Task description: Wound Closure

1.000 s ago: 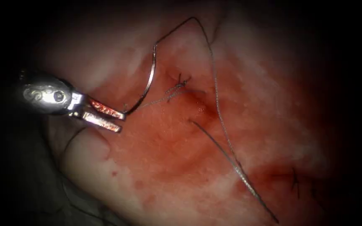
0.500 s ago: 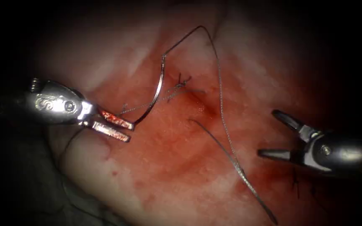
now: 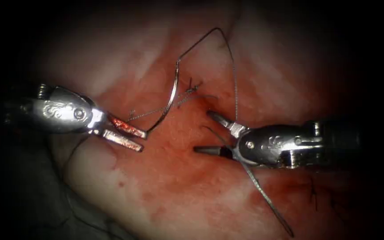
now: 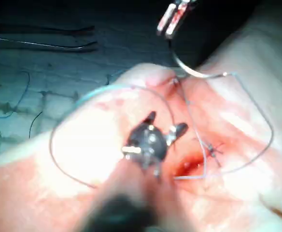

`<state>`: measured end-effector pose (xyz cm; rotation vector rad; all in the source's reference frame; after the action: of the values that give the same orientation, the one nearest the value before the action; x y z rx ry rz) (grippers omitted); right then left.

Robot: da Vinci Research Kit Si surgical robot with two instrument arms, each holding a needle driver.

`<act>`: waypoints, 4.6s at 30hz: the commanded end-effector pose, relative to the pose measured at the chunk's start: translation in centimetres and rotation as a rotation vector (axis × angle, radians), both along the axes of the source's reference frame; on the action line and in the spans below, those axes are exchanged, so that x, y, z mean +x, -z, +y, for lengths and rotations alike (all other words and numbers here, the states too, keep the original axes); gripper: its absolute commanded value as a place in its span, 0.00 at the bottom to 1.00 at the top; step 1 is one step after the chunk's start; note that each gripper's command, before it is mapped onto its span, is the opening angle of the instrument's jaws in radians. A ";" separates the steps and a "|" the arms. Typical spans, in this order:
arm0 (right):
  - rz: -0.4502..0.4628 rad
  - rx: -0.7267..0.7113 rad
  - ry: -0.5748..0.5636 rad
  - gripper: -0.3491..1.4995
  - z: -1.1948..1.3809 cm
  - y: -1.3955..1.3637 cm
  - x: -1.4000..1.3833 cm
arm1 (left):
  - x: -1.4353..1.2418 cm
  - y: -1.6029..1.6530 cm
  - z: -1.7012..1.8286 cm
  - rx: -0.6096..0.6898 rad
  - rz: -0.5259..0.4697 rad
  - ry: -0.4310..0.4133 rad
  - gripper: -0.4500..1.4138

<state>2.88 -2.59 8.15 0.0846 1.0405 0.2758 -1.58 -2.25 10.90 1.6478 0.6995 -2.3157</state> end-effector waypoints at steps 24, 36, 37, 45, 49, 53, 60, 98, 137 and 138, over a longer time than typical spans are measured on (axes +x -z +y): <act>0.086 0.075 0.161 0.00 -1.34 0.88 0.32 | -0.02 -0.07 0.00 0.008 -0.001 -0.003 0.00; 0.146 0.164 0.388 0.00 -1.88 1.31 0.43 | -0.02 -0.06 0.02 0.010 -0.003 -0.003 0.00; 0.161 0.164 0.414 0.00 -1.92 1.37 0.43 | -0.02 -0.06 0.03 0.009 -0.001 -0.001 0.00; 0.035 0.053 0.228 0.80 -1.21 1.44 0.06 | -0.07 -0.05 0.08 -0.001 0.016 0.016 0.00; -0.006 0.008 0.176 0.84 -0.73 1.29 -0.25 | -0.07 -0.05 0.12 -0.001 0.014 0.027 0.00; -0.048 -0.022 0.143 0.86 -0.47 0.98 -0.31 | -0.07 -0.05 0.12 -0.003 0.015 0.029 0.00; -0.092 -0.054 0.090 0.83 -0.23 0.24 -0.01 | -0.08 -0.06 0.12 -0.003 0.016 0.029 0.00; 0.105 0.004 0.390 0.00 -1.69 1.34 0.48 | -0.08 -0.18 0.61 -0.071 0.029 0.273 0.00; -0.113 -0.299 0.054 0.78 -0.19 0.21 0.41 | -0.12 -0.18 0.60 -0.078 0.024 0.273 0.00; -0.114 -0.299 0.054 0.75 -0.20 0.20 0.42 | -0.12 -0.18 0.59 -0.077 0.023 0.271 0.00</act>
<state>3.24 -2.74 7.92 -0.1944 0.9504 0.0518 -1.65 -1.62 11.03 1.7795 0.4028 -2.5124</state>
